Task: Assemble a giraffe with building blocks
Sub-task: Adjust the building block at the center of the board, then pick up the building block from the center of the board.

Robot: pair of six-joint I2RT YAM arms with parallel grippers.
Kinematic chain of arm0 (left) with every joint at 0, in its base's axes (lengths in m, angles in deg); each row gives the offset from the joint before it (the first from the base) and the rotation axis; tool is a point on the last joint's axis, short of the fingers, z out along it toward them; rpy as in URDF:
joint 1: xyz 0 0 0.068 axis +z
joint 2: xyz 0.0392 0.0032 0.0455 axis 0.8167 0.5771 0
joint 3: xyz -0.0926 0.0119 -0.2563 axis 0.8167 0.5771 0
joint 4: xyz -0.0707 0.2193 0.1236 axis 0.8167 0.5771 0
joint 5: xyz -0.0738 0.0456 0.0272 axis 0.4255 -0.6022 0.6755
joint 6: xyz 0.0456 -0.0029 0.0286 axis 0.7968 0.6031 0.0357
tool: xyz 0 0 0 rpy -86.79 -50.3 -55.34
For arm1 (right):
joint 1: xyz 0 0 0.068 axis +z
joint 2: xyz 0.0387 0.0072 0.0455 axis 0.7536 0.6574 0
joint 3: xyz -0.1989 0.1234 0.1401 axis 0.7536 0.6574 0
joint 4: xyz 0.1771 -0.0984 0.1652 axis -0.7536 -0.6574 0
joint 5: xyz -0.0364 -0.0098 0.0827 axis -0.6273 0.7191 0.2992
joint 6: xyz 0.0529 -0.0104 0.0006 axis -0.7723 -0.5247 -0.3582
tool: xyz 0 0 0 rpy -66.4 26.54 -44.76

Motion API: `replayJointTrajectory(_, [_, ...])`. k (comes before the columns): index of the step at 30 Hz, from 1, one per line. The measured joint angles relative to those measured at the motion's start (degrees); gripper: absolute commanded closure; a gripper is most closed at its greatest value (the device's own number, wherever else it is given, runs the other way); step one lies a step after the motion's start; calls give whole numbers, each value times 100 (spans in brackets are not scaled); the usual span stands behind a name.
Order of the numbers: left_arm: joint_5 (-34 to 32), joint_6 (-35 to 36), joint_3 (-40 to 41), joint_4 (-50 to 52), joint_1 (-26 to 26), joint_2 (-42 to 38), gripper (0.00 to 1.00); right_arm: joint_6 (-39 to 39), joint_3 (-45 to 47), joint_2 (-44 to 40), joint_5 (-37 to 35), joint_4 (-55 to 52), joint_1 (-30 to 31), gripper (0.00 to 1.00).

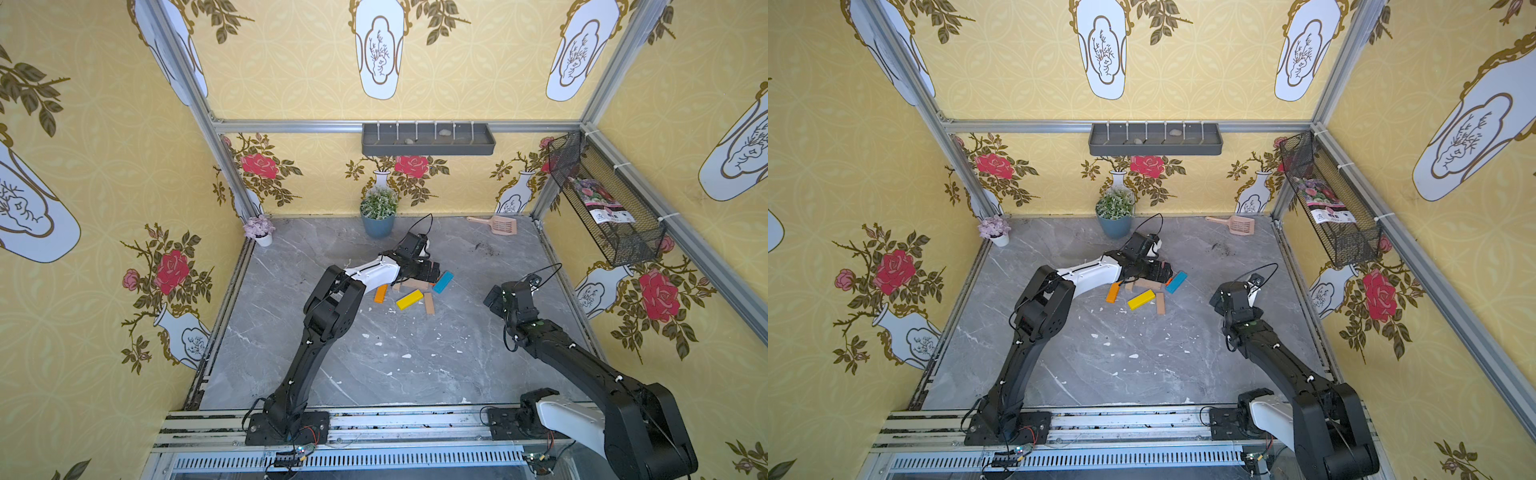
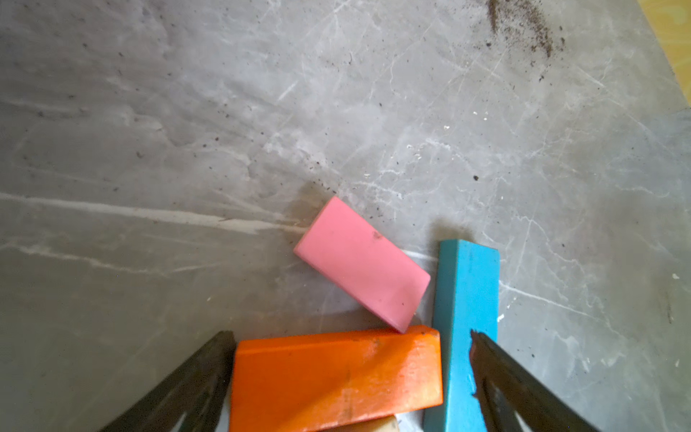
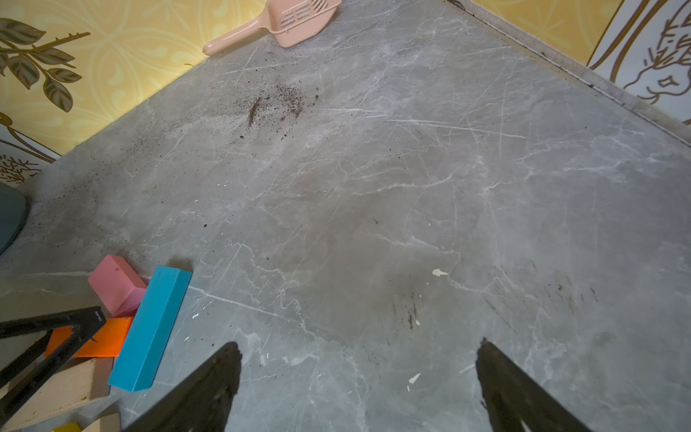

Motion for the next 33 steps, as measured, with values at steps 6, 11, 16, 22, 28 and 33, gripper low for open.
replayJointTrajectory(6, [-503, -131, -833, 769, -4, 315, 9, 0, -22, 72, -4, -15, 0, 1])
replayJointTrajectory(11, [-1161, -568, -1255, 1150, -68, 601, 12, -4, -133, 258, -13, -44, 0, 1])
replayJointTrajectory(16, [-1539, -944, -1652, 1362, -177, 822, 12, -4, -210, 420, -17, -57, 7, 2])
replayJointTrajectory(22, [-1552, -1226, -2011, 1482, -232, 994, 12, 0, -243, 476, -4, -48, 20, 2])
replayJointTrajectory(28, [-1432, -1294, -2420, 1504, -321, 1248, 19, 15, -258, 555, 2, -48, 26, 2])
replayJointTrajectory(33, [-1432, -1263, -2573, 1484, -400, 1375, 27, 133, -273, 632, 140, -26, 44, 2])
